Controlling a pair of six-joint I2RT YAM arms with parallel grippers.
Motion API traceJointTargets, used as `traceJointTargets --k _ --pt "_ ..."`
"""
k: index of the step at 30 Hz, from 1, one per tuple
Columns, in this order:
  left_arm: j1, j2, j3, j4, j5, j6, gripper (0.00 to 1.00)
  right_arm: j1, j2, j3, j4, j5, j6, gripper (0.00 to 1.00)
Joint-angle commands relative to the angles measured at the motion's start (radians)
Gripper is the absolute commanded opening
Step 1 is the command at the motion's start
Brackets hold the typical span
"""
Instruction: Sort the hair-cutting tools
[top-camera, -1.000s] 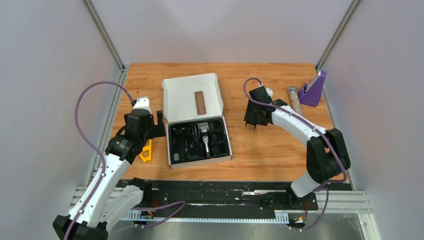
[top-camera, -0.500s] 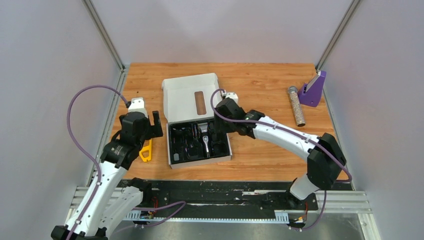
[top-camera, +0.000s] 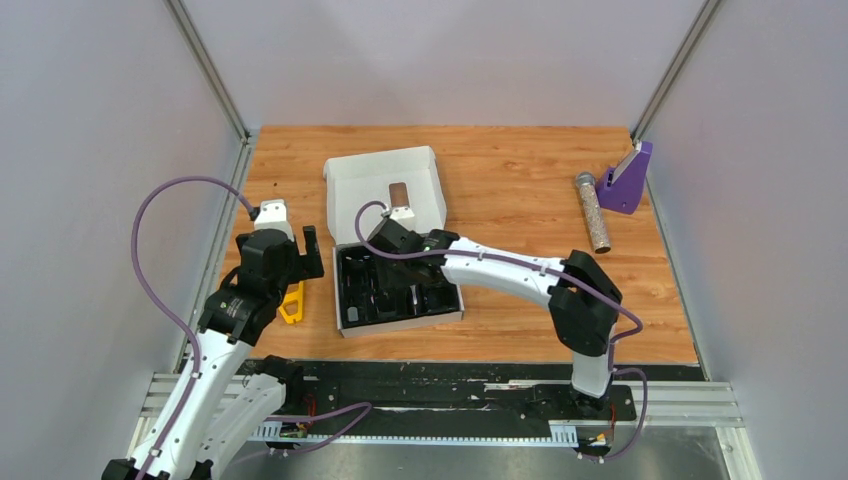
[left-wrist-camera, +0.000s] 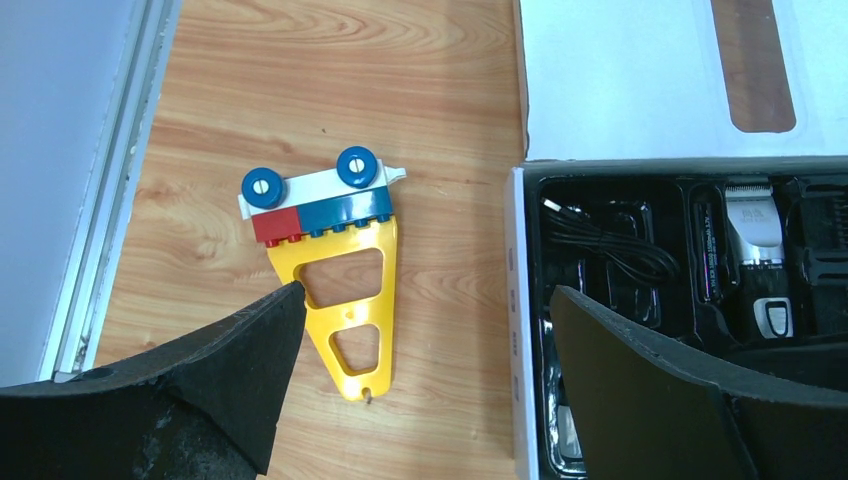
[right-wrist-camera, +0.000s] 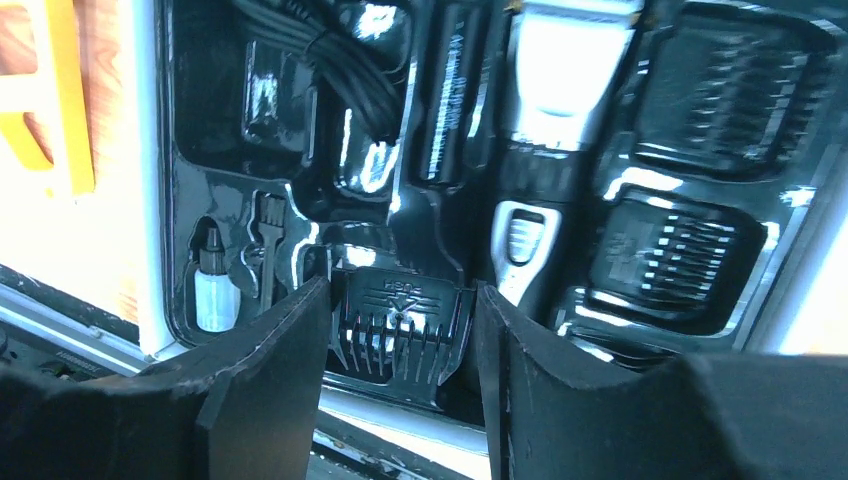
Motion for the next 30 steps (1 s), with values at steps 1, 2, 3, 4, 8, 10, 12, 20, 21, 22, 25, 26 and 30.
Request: traceJointTargets --k 1,2,3,4,8,10,12,20,21,22,25,26,30 --pt "0.006 -0.006 -0.003 0.020 -0.012 0.023 1.00 0.058 0.070 0.101 -0.057 0.057 0.031 0.24" --pt "0.007 -0.005 -0.002 0.020 -0.011 0.024 1.00 0.067 0.082 0.114 -0.066 0.066 0.031 0.25" --pt "0.007 -0.004 -0.002 0.020 -0.009 0.024 1.00 0.075 0.093 0.125 -0.074 0.073 0.031 0.26" --pt "0.007 -0.004 -0.001 0.020 -0.009 0.024 1.00 0.080 0.101 0.132 -0.079 0.080 0.031 0.27" --pt "0.007 -0.004 -0.001 0.020 -0.008 0.026 1.00 0.088 0.134 0.147 -0.092 0.078 0.039 0.30" --pt "0.007 -0.004 -0.003 0.020 -0.006 0.025 1.00 0.090 0.149 0.161 -0.102 0.076 0.042 0.30" --pt "0.007 -0.004 -0.003 0.021 -0.004 0.025 1.00 0.094 0.159 0.173 -0.109 0.084 0.047 0.31" --pt "0.007 -0.004 -0.004 0.021 0.001 0.026 1.00 0.096 0.174 0.177 -0.113 0.112 0.084 0.34" --pt "0.007 -0.003 -0.004 0.022 0.002 0.024 1.00 0.096 0.176 0.178 -0.113 0.110 0.086 0.34" --pt "0.007 -0.003 -0.004 0.022 0.002 0.025 1.00 0.096 0.178 0.181 -0.113 0.107 0.087 0.34" --pt "0.007 -0.001 -0.004 0.023 0.002 0.025 1.00 0.096 0.190 0.195 -0.114 0.096 0.081 0.34" --pt "0.007 -0.001 -0.004 0.023 0.003 0.025 1.00 0.097 0.194 0.198 -0.114 0.092 0.078 0.34" --pt "0.007 0.000 -0.004 0.024 0.007 0.026 1.00 0.100 0.200 0.204 -0.113 0.084 0.073 0.35"
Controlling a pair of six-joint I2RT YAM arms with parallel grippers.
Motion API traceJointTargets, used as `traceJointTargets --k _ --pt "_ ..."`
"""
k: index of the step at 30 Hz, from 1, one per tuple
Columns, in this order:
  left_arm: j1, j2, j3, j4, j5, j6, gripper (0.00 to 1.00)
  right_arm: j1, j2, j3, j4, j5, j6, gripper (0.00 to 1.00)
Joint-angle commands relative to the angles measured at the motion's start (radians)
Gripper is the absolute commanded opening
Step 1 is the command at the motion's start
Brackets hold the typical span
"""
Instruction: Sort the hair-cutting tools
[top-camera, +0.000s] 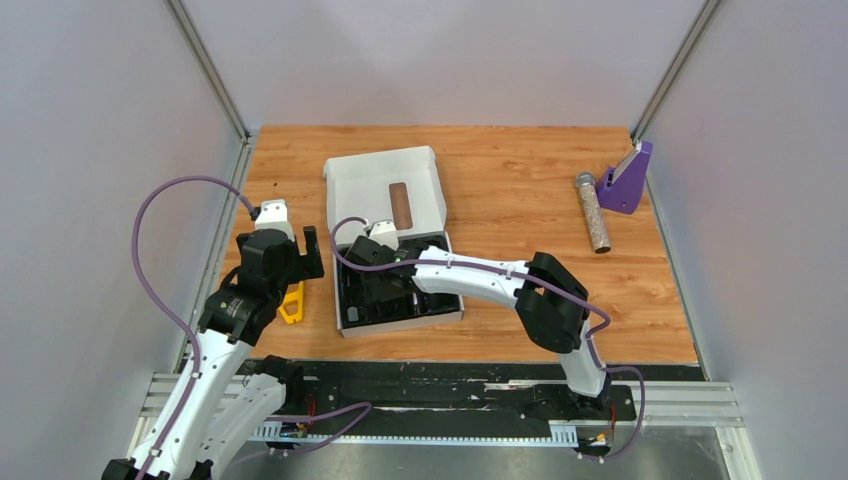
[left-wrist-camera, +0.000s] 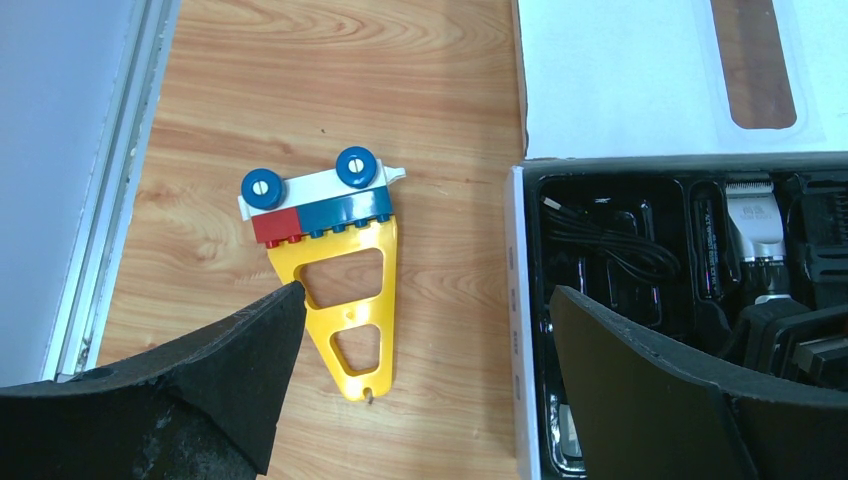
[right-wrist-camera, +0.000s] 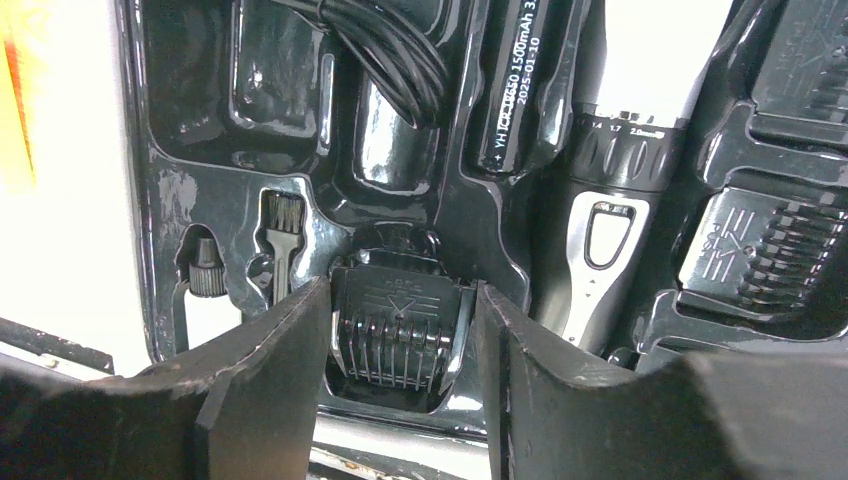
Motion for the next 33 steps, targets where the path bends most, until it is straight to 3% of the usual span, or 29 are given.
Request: traceJointTargets --k 1,33 --pt "0.006 0.001 -0.004 0.024 0.004 0.016 1.00 0.008 0.015 0.040 0.006 0.000 0.010 0.35" --pt "0.006 0.016 -0.004 0.029 0.021 0.022 1.00 0.016 -0.020 0.006 0.012 0.006 0.018 0.59"
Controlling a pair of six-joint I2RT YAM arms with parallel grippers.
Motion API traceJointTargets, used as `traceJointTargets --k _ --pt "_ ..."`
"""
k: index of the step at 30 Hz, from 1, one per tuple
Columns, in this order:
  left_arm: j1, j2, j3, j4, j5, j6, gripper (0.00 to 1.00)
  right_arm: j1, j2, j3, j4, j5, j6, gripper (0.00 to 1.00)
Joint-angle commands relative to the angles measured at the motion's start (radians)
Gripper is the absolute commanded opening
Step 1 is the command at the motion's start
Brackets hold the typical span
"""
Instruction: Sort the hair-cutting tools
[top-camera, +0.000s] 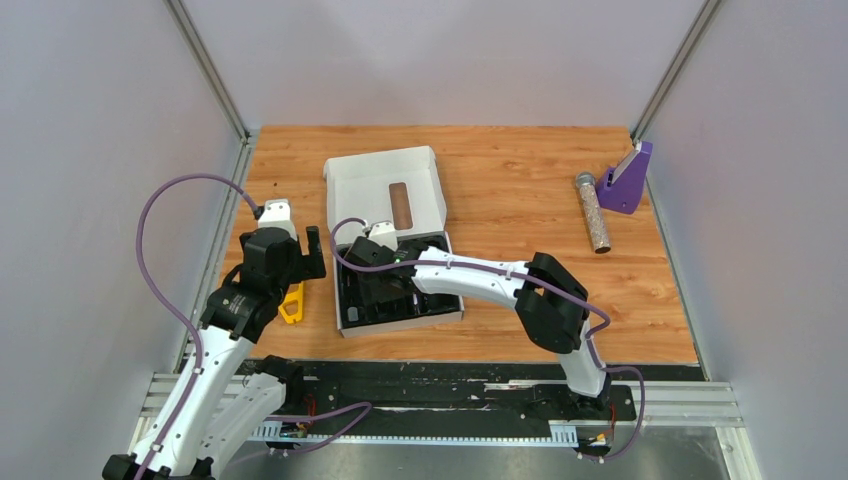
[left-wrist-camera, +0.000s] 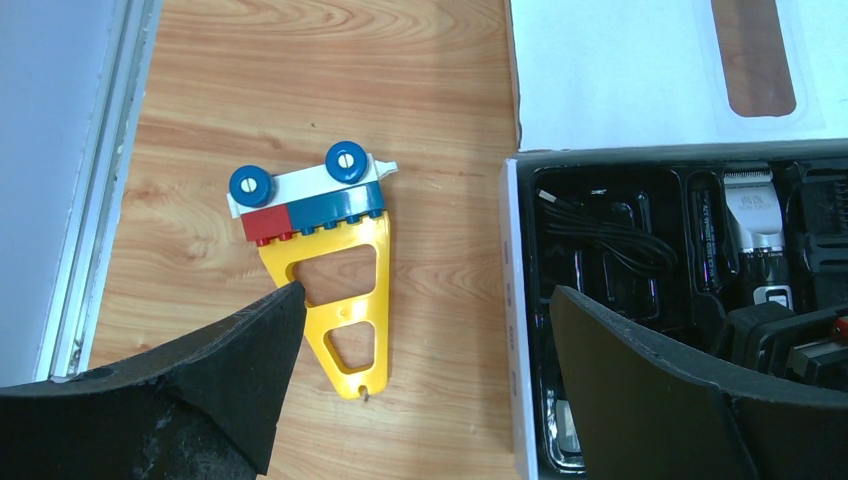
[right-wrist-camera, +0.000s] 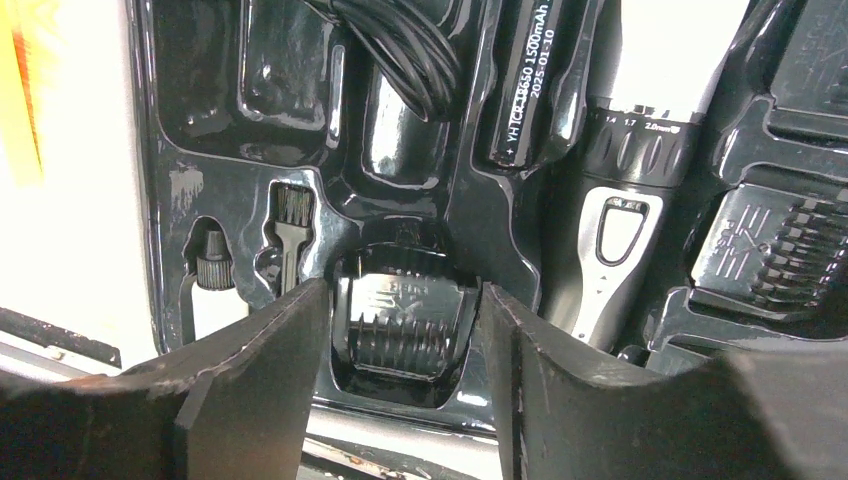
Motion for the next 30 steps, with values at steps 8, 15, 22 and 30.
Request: traceJointTargets --k 8,15,22,30 --pt "0.006 -0.009 -0.004 0.028 0.001 0.019 1.00 0.014 -0.037 0.000 0.010 0.043 0.012 0.61" --pt "0.006 -0.016 -0.005 0.027 -0.001 0.018 1.00 0.012 -0.061 0.005 0.012 0.062 -0.015 0.46" --pt "0.006 -0.022 -0.006 0.027 0.000 0.019 1.00 0.009 -0.031 0.018 0.012 0.015 -0.038 0.31" --pt "0.006 -0.026 -0.007 0.027 0.000 0.017 1.00 -0.006 -0.010 0.014 -0.006 -0.082 -0.075 0.22"
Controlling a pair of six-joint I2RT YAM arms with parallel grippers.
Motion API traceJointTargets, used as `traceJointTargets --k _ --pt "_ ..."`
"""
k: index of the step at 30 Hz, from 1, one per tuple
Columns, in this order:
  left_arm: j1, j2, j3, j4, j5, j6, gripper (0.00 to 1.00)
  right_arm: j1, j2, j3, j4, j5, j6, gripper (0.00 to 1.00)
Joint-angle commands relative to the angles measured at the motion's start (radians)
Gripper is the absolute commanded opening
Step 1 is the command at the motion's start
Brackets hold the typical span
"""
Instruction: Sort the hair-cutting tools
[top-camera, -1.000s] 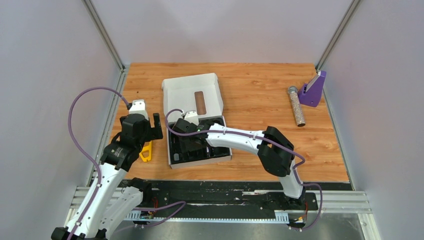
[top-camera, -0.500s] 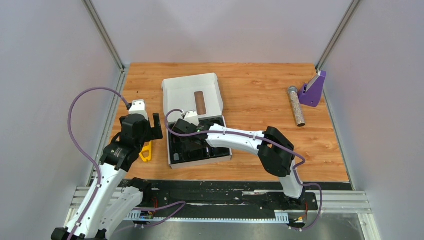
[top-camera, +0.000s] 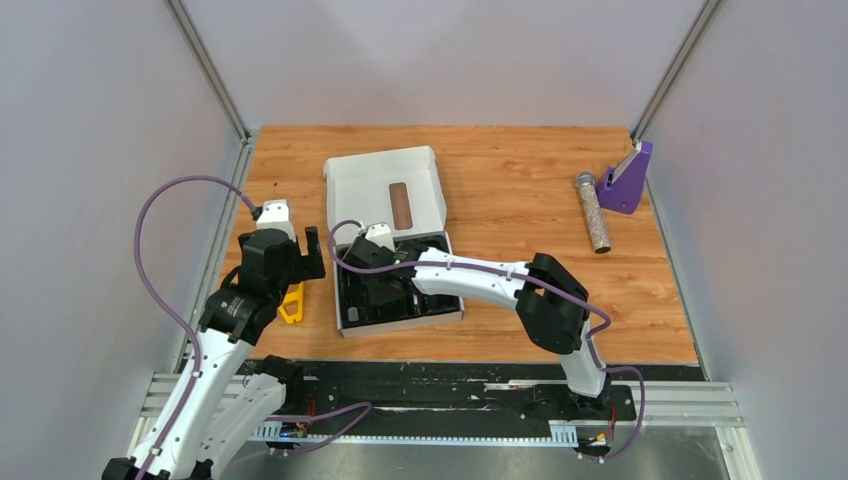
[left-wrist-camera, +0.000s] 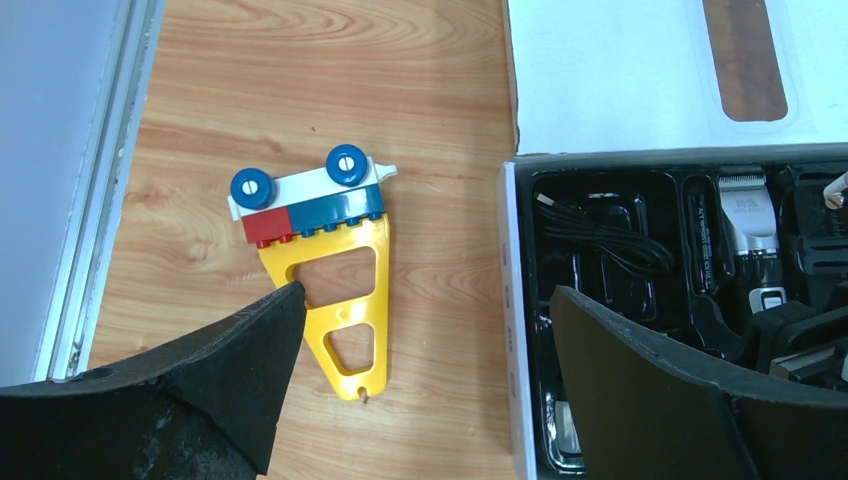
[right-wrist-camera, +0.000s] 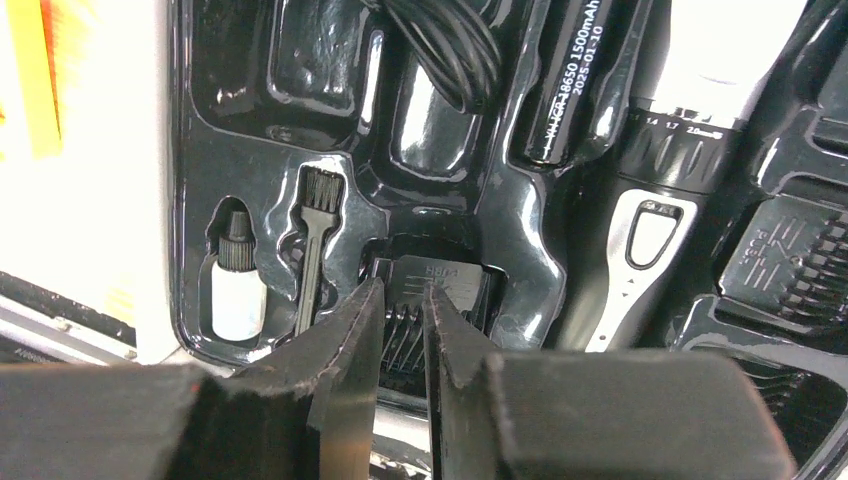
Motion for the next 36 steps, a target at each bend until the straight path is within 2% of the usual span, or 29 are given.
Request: traceJointTargets --k 1,12,19,27,33,36 --pt "0.006 -0.009 -0.005 0.025 -0.001 0.017 1.00 -0.013 -0.002 0.019 -0.031 -0.072 -0.045 0.21" --pt "0.006 -0.011 -0.005 0.024 -0.003 0.016 1.00 -0.090 0.070 0.020 -0.046 -0.245 -0.031 0.15" --pt "0.006 -0.011 -0.005 0.025 -0.001 0.018 1.00 -0.096 0.068 0.022 -0.036 -0.262 -0.041 0.16" --pt "0.006 -0.010 -0.005 0.025 0.000 0.017 1.00 -0.098 -0.095 -0.046 0.069 -0.230 -0.091 0.28" --pt "0.006 -0.001 -0.003 0.030 0.025 -0.022 1.00 -0.123 -0.228 -0.077 0.105 -0.162 -0.155 0.47" --pt "0.006 0.019 -0.014 0.063 0.115 -0.076 1.00 -0.187 -0.280 -0.112 0.107 -0.136 -0.168 0.55"
